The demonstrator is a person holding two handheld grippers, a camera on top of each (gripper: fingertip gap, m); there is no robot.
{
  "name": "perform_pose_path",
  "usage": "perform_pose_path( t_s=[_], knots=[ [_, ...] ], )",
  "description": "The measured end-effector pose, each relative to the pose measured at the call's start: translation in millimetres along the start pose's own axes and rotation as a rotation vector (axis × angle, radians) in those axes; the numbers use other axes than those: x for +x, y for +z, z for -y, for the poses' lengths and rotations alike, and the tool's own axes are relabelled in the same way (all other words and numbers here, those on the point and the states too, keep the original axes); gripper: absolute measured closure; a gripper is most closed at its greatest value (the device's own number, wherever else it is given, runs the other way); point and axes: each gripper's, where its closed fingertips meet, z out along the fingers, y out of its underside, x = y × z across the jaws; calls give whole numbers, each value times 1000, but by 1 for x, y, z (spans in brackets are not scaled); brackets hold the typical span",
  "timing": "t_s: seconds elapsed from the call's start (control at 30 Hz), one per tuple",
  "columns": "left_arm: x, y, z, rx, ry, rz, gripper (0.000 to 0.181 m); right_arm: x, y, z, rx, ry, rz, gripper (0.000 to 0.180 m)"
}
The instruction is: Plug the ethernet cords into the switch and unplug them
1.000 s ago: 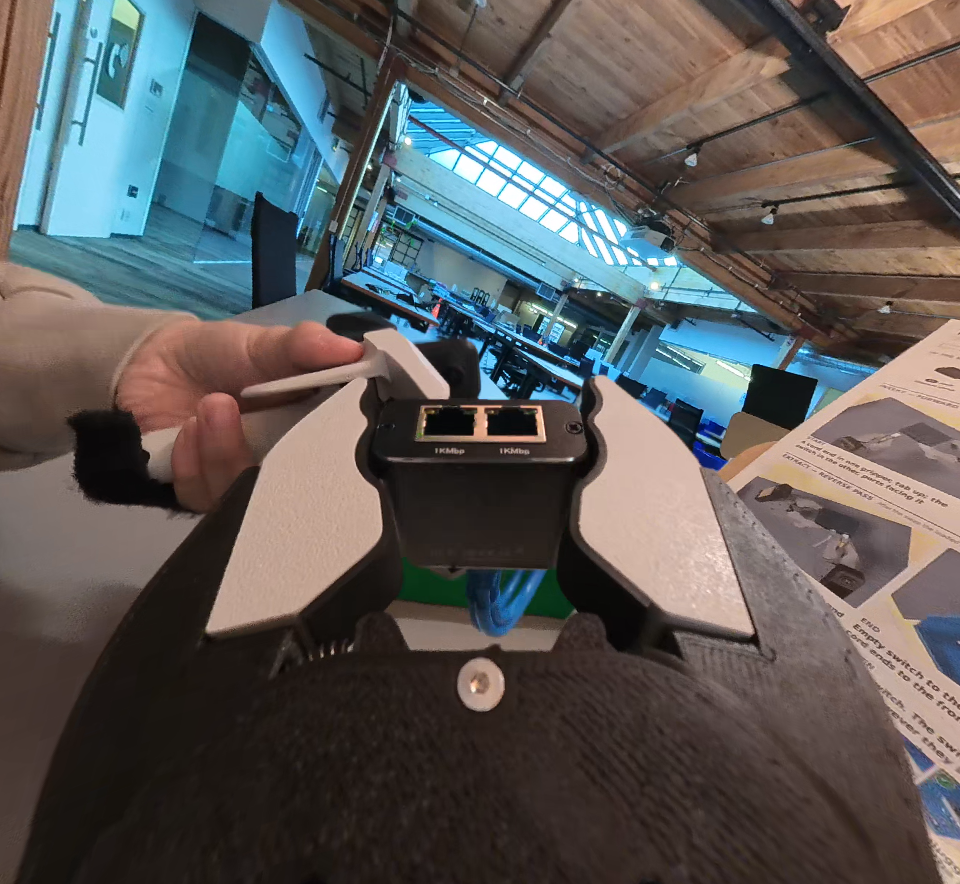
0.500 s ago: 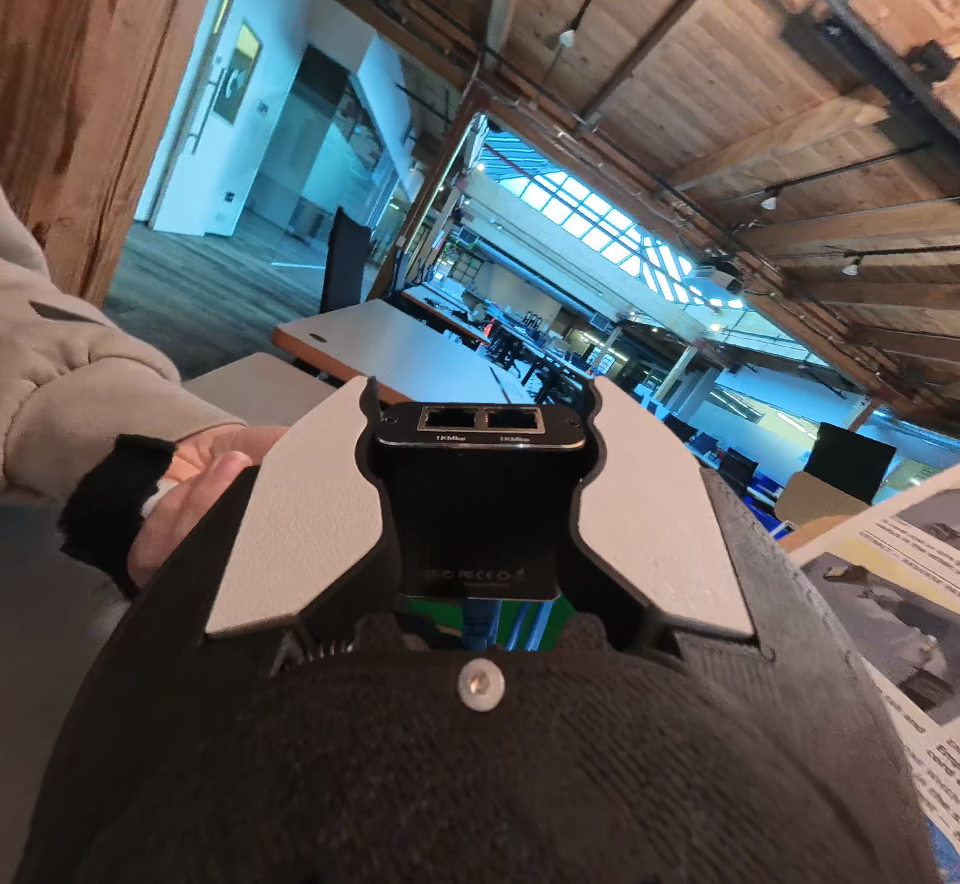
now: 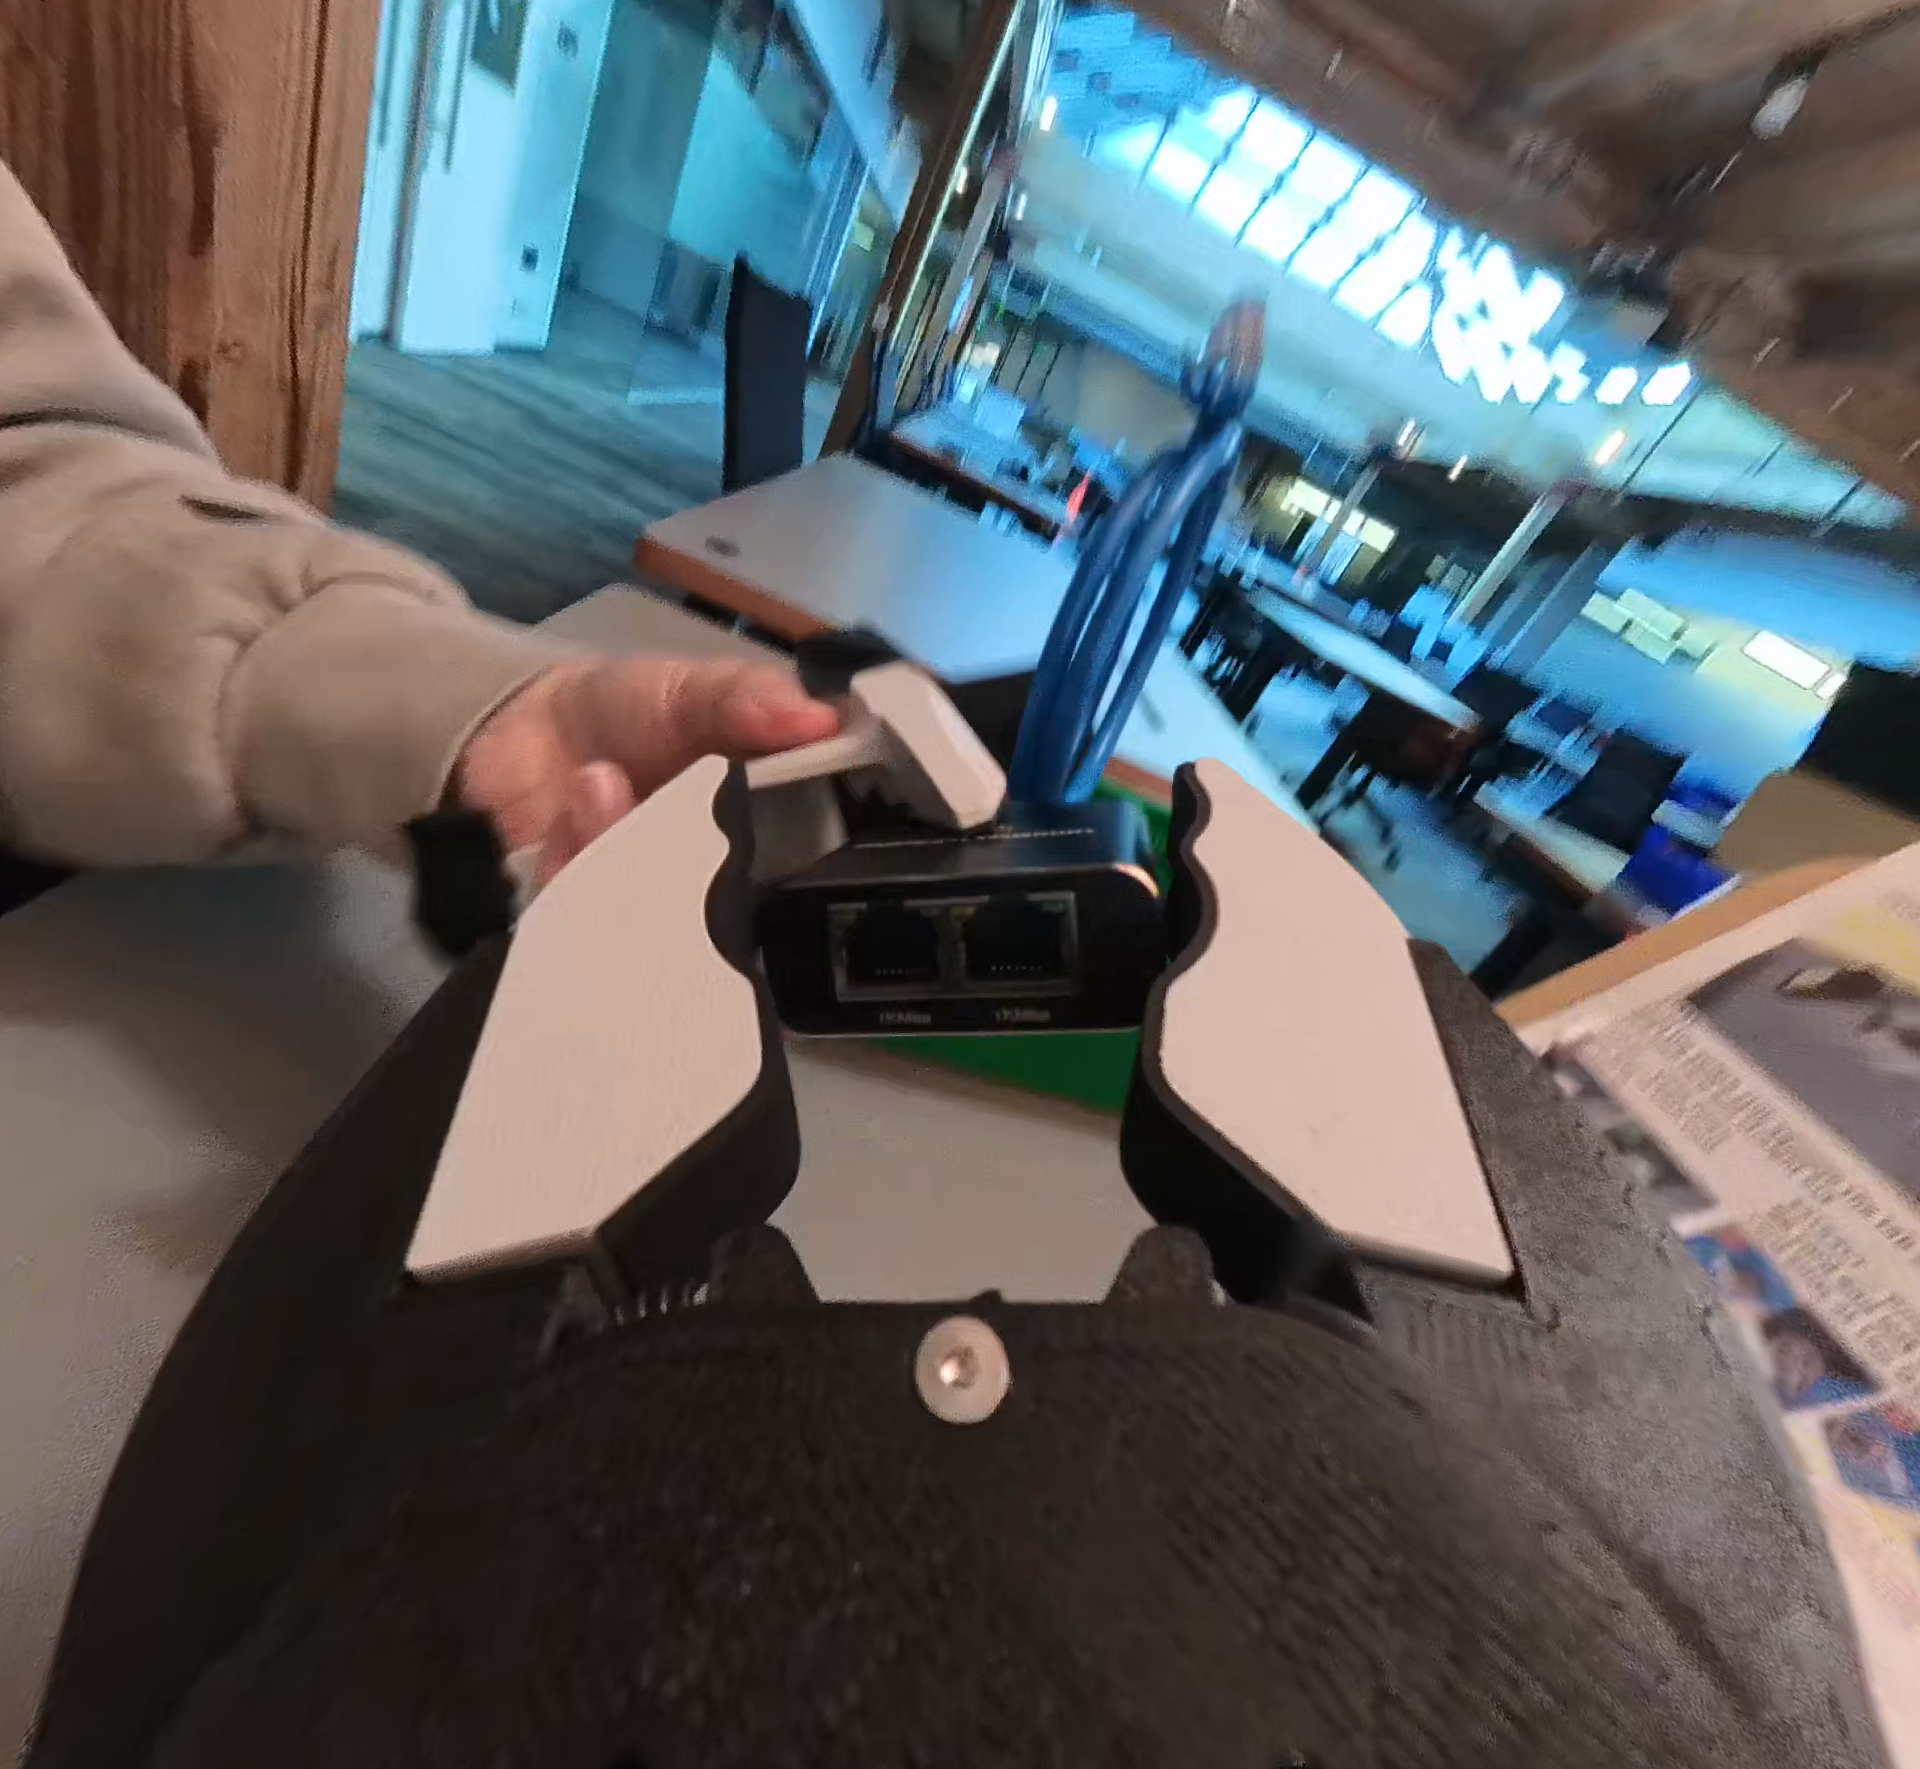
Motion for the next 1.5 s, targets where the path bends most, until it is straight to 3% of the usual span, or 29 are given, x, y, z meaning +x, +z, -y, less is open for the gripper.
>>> perform_pose_path(
  t_s=[0.07,0.17,0.23,0.33,0.4,0.47,0.53,0.63,0.73,0.83,0.93,1.07,1.2,1.37,1.5],
  knots=[
    [-14,-10,3,-128,141,193,156,2,-3,-13,-95,95,14,109],
    [-24,-30,11,-329,273,407,156,16,-13,-13,-69,262,-27,123],
    [-17,-36,10,-475,291,434,156,23,-15,-14,-32,380,-38,138],
    [-13,-39,5,-686,374,488,156,17,-6,-24,-35,554,22,139],
    [-14,-41,-1,-817,442,517,156,19,1,-31,-41,621,11,131],
    [-16,-42,-8,-913,479,524,156,10,6,-19,37,657,98,153],
    [-19,-44,-7,-945,510,552,156,11,7,-22,26,686,106,154],
    [-23,-41,1,-898,508,576,156,18,8,-24,60,717,77,155],
    [-16,-27,18,-710,519,523,154,34,1,-12,193,745,14,155],
    [-9,-20,25,-532,537,464,136,52,-14,4,331,744,-66,155],
    [-7,-14,21,-383,553,389,144,66,-27,14,489,820,-116,155],
    [-12,-7,26,-228,591,388,157,71,-23,8,535,878,-151,155],
    [-4,-14,37,-136,571,348,157,68,-22,4,464,878,-136,155],
    [6,-22,46,-157,418,316,157,55,-22,-2,335,775,-84,154],
    [17,-24,55,-149,319,277,157,49,-26,-9,265,702,-76,129]
  ],
)
